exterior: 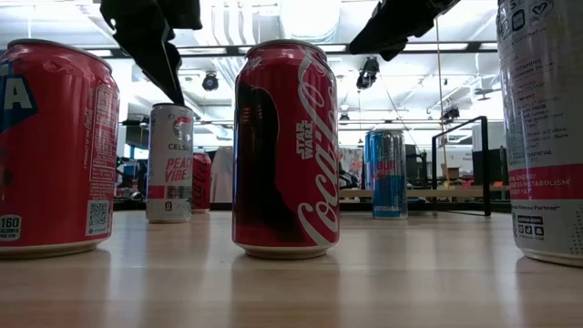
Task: Place canned beverage on shelf
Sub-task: Put the white and pink soda can on the shelf
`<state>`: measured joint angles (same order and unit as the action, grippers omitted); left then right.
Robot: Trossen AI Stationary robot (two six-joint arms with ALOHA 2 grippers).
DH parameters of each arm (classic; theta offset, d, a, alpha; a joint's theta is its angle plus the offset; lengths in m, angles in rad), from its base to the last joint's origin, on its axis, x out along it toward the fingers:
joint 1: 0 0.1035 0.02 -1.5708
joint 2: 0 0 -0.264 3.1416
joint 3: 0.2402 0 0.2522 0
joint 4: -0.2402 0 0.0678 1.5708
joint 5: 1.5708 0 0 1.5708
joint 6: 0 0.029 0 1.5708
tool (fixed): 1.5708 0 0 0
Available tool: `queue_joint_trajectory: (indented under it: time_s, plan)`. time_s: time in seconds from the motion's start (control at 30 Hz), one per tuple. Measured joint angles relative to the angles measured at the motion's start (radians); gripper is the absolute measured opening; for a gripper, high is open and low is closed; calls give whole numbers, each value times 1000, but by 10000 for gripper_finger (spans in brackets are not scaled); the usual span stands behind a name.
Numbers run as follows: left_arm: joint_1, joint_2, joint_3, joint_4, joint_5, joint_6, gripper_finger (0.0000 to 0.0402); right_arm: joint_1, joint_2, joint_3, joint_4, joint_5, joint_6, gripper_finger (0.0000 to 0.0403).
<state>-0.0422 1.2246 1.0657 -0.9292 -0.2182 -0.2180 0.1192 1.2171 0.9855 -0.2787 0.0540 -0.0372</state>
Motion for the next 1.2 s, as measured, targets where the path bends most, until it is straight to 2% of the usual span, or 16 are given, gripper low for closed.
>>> queue_joint_trajectory:
  time_s: [0.17,0.77,1.2]
  plan:
    - [0,4,0,-29,-55,1,377,0,0,0,0,0,0,9]
    - [1,-2,-17,-21,-56,0,377,0,0,0,0,0,4,9]
    - [5,-2,-118,103,-56,-4,377,0,0,0,0,0,4,9]
